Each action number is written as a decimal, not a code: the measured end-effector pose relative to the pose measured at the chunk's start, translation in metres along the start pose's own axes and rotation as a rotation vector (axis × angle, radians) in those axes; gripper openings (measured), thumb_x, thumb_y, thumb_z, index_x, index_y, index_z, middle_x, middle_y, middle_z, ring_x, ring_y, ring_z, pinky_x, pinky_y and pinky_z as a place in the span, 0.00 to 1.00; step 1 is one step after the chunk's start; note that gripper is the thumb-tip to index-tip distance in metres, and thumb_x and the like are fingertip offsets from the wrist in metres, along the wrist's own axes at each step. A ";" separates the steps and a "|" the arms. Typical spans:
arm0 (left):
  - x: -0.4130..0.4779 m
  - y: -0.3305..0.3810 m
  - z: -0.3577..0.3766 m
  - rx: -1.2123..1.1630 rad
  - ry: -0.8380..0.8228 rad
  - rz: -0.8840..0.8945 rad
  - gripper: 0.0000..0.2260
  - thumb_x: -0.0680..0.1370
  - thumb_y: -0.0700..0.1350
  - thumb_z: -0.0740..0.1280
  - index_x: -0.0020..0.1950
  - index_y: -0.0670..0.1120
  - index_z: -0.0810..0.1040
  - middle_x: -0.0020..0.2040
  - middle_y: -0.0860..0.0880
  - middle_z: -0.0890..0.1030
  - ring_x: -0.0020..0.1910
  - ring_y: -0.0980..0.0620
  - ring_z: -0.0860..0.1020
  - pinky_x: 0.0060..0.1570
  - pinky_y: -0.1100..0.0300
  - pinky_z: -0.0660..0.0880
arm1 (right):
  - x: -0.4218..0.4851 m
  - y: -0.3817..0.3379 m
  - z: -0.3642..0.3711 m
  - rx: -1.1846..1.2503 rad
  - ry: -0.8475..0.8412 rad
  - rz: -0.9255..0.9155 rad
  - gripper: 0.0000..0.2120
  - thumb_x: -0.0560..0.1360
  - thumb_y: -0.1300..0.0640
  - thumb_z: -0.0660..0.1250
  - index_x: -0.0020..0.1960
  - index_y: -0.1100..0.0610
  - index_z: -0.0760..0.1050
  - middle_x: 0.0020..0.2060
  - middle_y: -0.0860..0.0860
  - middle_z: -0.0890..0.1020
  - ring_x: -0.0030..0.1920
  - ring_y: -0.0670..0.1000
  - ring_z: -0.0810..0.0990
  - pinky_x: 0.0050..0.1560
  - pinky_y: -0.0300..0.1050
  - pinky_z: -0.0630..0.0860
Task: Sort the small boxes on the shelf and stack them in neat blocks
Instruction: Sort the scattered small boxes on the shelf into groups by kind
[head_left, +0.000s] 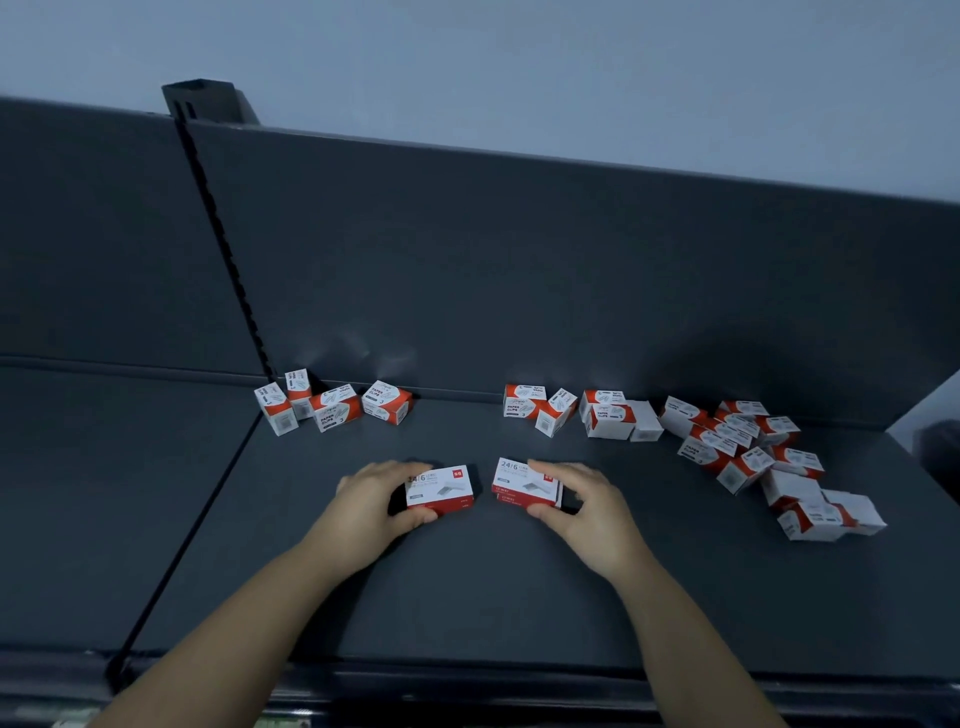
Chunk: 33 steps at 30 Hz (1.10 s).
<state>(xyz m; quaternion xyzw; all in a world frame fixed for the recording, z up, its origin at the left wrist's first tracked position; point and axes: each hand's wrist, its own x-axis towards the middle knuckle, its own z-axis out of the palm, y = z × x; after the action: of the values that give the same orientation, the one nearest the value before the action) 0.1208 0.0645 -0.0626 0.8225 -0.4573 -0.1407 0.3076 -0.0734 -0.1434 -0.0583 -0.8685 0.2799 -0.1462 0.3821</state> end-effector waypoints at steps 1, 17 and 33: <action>-0.001 -0.002 -0.002 -0.002 -0.001 0.001 0.24 0.74 0.55 0.72 0.68 0.59 0.72 0.58 0.65 0.74 0.61 0.59 0.71 0.67 0.52 0.65 | 0.001 -0.001 -0.001 0.015 -0.006 0.018 0.25 0.71 0.57 0.76 0.65 0.40 0.76 0.55 0.38 0.78 0.59 0.41 0.74 0.62 0.37 0.71; -0.031 -0.053 -0.073 -0.062 0.113 0.018 0.21 0.73 0.50 0.74 0.65 0.56 0.77 0.56 0.66 0.77 0.58 0.66 0.75 0.60 0.68 0.70 | 0.007 -0.093 0.050 0.035 -0.052 -0.004 0.25 0.71 0.53 0.76 0.65 0.37 0.74 0.53 0.37 0.75 0.53 0.34 0.74 0.51 0.24 0.67; -0.104 -0.236 -0.263 -0.134 0.153 0.036 0.17 0.71 0.47 0.76 0.55 0.60 0.75 0.54 0.64 0.80 0.55 0.57 0.78 0.56 0.53 0.75 | 0.025 -0.277 0.250 0.154 0.067 -0.034 0.24 0.70 0.54 0.76 0.56 0.31 0.73 0.56 0.41 0.77 0.57 0.37 0.75 0.54 0.25 0.68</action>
<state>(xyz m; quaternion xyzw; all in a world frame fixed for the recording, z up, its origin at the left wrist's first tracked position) 0.3563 0.3441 -0.0148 0.8001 -0.4367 -0.1024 0.3983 0.1670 0.1398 -0.0168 -0.8358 0.2655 -0.2029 0.4356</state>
